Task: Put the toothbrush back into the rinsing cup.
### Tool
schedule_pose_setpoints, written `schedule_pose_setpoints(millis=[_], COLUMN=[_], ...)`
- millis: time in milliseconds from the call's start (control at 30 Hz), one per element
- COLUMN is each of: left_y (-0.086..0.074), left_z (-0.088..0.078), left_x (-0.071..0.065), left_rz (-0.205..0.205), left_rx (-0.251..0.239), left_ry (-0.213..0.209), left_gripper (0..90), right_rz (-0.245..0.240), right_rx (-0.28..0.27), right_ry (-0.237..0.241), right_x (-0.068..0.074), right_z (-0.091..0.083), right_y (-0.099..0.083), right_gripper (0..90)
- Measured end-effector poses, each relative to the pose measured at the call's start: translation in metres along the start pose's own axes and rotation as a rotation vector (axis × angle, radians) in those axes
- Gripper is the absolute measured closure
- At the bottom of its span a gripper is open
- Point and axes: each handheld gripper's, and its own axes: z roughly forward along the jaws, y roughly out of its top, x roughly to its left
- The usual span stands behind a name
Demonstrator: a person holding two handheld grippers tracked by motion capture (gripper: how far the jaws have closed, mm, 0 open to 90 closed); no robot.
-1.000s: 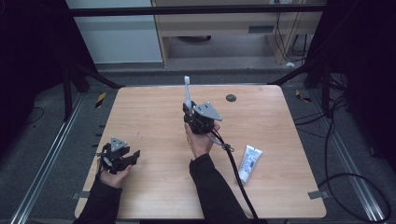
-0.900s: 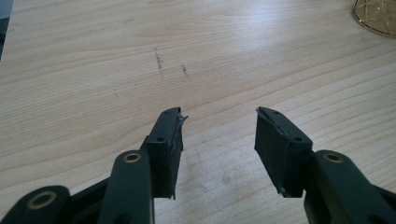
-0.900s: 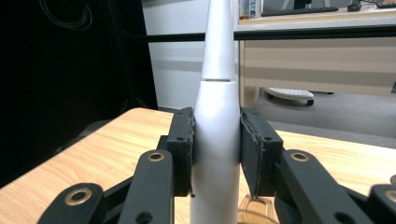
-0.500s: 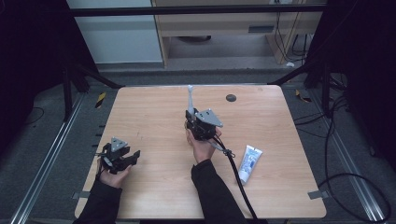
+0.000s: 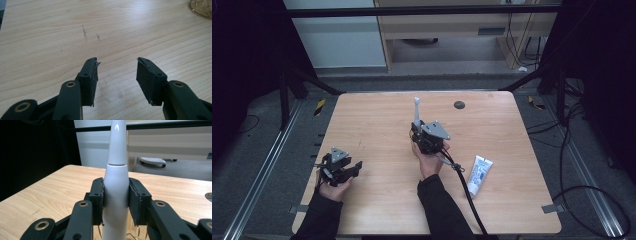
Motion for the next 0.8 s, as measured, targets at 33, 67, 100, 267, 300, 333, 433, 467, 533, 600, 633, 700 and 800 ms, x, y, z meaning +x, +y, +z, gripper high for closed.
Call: schedule_pose_setpoints(millis=[33, 67, 100, 267, 300, 333, 433, 467, 533, 600, 633, 700, 800], left_y=[0.0000, 0.0000, 0.0000, 0.0000, 0.0000, 0.0000, 0.0000, 0.0000, 0.0000, 0.0000, 0.0000, 0.0000, 0.0000], left_z=[0.0000, 0.0000, 0.0000, 0.0000, 0.0000, 0.0000, -0.0001, -0.0001, 0.0001, 0.0001, 0.0001, 0.0001, 0.0001], left_x=[0.0000, -0.0001, 0.0000, -0.0001, -0.0001, -0.0001, -0.0002, -0.0002, -0.0003, -0.0003, -0.0004, -0.0004, -0.0005], left_rz=[0.000, 0.000, 0.000, 0.001, 0.000, 0.000, 0.001, 0.001, 0.001, 0.002, 0.001, 0.002, 0.003], left_rx=[0.000, 0.000, 0.000, 0.000, 0.000, 0.000, 0.000, 0.000, 0.000, 0.001, 0.001, 0.001, 0.001], left_ry=[0.000, 0.000, 0.000, 0.000, 0.000, 0.000, 0.001, 0.001, 0.000, 0.000, 0.001, 0.001, 0.000], left_gripper=[50.6, 50.6, 50.6, 50.6, 50.6, 50.6, 50.6, 50.6, 50.6, 50.6, 50.6, 50.6, 50.6], right_rz=[0.000, -0.002, -0.006, -0.017, -0.022, -0.030, -0.037, -0.039, -0.045, -0.048, -0.050, -0.049, -0.059], right_rx=[0.000, -0.001, 0.003, 0.014, 0.017, 0.017, 0.018, 0.020, 0.026, 0.029, 0.031, 0.039, 0.050], right_ry=[0.000, 0.000, 0.000, -0.005, -0.006, -0.005, -0.004, -0.003, 0.001, 0.001, 0.002, 0.003, 0.002], right_x=[0.0000, -0.0002, -0.0005, -0.0005, -0.0002, 0.0009, 0.0024, 0.0027, 0.0028, 0.0028, 0.0026, 0.0027, 0.0037], right_z=[0.0000, 0.0000, -0.0006, -0.0017, -0.0020, -0.0025, -0.0033, -0.0036, -0.0046, -0.0051, -0.0057, -0.0070, -0.0098], right_y=[0.0000, -0.0005, -0.0014, -0.0038, -0.0043, -0.0051, -0.0050, -0.0049, -0.0044, -0.0040, -0.0038, -0.0031, -0.0023], right_gripper=[67.2, 67.1, 67.2, 67.1, 67.1, 67.1, 67.0, 67.0, 66.8, 66.8, 66.7, 66.5, 66.3])
